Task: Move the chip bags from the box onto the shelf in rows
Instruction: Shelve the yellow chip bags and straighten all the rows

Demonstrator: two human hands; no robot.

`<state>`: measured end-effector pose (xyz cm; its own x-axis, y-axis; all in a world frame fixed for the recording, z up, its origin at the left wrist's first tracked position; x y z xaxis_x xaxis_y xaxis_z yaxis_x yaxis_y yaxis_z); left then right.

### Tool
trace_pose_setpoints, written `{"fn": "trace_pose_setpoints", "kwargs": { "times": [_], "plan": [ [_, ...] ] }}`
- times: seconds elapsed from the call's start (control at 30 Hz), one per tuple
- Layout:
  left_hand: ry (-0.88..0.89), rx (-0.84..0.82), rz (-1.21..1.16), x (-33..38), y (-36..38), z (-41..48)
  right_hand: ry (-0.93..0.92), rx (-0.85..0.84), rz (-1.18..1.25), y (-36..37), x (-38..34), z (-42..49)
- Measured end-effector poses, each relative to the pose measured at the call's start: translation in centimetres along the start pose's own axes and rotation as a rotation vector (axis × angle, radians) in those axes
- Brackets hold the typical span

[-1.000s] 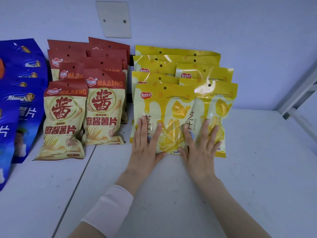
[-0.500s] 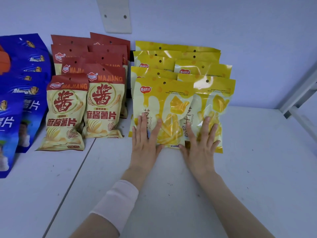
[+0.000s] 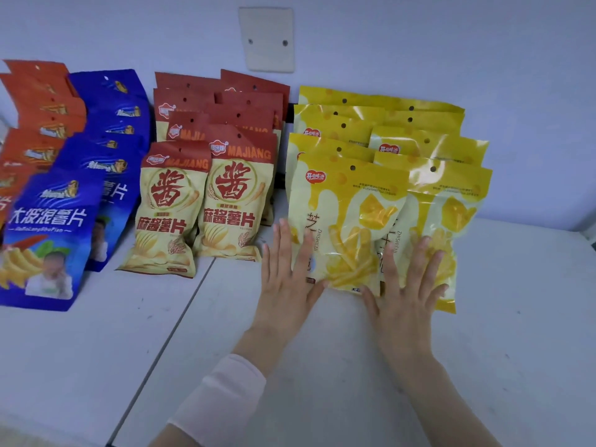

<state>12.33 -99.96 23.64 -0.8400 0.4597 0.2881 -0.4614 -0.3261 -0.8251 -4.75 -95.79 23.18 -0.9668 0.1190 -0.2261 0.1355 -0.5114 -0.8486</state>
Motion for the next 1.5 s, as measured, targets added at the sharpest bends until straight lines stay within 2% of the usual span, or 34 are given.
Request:
{"fn": "trace_pose_setpoints", "kwargs": {
  "times": [0.17, 0.37, 0.5, 0.6, 0.67, 0.77, 0.87, 1.1, 1.27, 1.5],
  "plan": [
    [-0.090, 0.102, -0.104, -6.3, -4.6, 0.9, -0.065, 0.041, -0.020, -0.5, -5.6, -0.1],
    [-0.269, 0.215, -0.261, -20.0, -10.1, 1.6, -0.197, 0.051, -0.019, 1.7, -17.9, -0.2],
    [-0.390, 0.096, -0.473, -27.9, -10.0, 2.7, -0.197, -0.036, -0.057, 6.1, -26.9, -0.7],
    [-0.511, -0.016, -0.859, -30.7, -8.7, 3.9, -0.137, -0.131, -0.106, 9.2, -30.1, 0.3],
    [-0.622, -0.107, -1.111, -31.3, -7.3, 5.2, -0.098, -0.163, -0.154, 10.7, -30.6, 1.0],
    [-0.573, -0.166, -1.150, -31.5, -5.9, 7.6, -0.048, -0.178, -0.190, 11.8, -30.3, 1.7],
    [-0.622, -0.172, -1.232, -32.0, -4.3, 9.4, -0.001, -0.161, -0.234, 12.3, -29.7, 2.9],
    [-0.527, -0.245, -1.306, -30.5, -2.1, 12.3, 0.122, -0.174, -0.308, 13.6, -28.2, 6.3],
    [-0.582, -0.155, -1.328, -32.1, -2.4, 16.1, 0.108, -0.153, -0.319, 13.4, -27.9, 6.3],
    [-0.554, -0.273, -1.386, -30.4, -0.7, 17.6, 0.065, -0.123, -0.298, 13.3, -27.5, 6.1]
  ]
}}
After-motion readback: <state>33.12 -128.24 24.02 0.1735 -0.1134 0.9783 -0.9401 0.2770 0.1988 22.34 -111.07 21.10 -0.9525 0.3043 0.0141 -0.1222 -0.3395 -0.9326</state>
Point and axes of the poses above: each hand's wrist, its own z-axis towards the middle knuckle, its own y-axis out of the palm, x = y × z, the point moved 7 cm from there along z, towards the middle knuckle, and after that the axes turned 2 degrees about -z, right-handed, at the moved point
